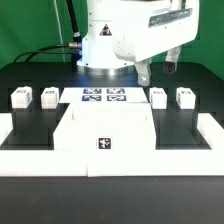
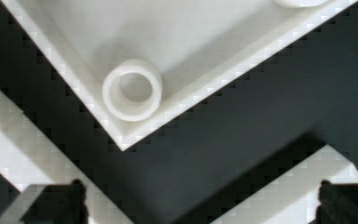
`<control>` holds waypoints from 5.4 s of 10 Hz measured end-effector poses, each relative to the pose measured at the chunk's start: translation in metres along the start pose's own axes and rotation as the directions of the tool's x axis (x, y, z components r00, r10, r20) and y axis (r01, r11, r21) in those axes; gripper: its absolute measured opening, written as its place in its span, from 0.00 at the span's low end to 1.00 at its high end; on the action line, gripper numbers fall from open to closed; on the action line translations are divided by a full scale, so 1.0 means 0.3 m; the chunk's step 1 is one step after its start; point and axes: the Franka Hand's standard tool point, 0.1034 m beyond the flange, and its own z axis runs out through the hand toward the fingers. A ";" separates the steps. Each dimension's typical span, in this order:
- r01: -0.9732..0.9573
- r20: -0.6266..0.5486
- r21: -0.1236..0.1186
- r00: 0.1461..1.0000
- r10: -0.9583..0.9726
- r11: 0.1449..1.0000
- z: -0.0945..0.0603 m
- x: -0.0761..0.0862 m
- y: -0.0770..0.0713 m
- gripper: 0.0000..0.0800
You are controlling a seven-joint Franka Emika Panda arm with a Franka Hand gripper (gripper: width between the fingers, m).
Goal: Assemble square table
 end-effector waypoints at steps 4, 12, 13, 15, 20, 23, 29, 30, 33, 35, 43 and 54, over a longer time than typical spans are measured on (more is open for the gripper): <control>0.000 0.000 0.000 1.000 0.000 1.000 0.000 0.000 0.000 0.81; 0.246 0.005 0.004 0.969 -0.246 0.969 0.029 -0.096 -0.032 0.81; 0.333 0.010 0.014 0.943 -0.334 0.943 0.044 -0.165 -0.067 0.81; 0.491 0.009 0.030 0.871 -0.491 0.871 0.086 -0.276 -0.102 0.81; 0.699 -0.016 0.039 0.715 -0.699 0.714 0.206 -0.422 -0.118 0.81; 0.651 -0.026 0.073 0.759 -0.651 0.756 0.277 -0.435 -0.142 0.81; 0.630 -0.036 0.077 0.776 -0.629 0.773 0.361 -0.452 -0.142 0.78; 0.630 -0.037 0.077 0.777 -0.629 0.773 0.362 -0.453 -0.142 0.55; 0.628 -0.037 0.077 0.778 -0.628 0.774 0.362 -0.454 -0.142 0.15; 0.627 -0.036 0.066 0.779 -0.626 0.776 0.359 -0.450 -0.134 0.08; 0.603 -0.047 0.040 0.798 -0.601 0.797 0.360 -0.370 -0.144 0.08; 0.539 -0.054 0.040 0.842 -0.537 0.841 0.362 -0.096 -0.197 0.19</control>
Offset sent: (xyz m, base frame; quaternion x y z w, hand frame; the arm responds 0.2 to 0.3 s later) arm 0.0000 0.0000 0.0000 0.0000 0.0000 0.0000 1.0000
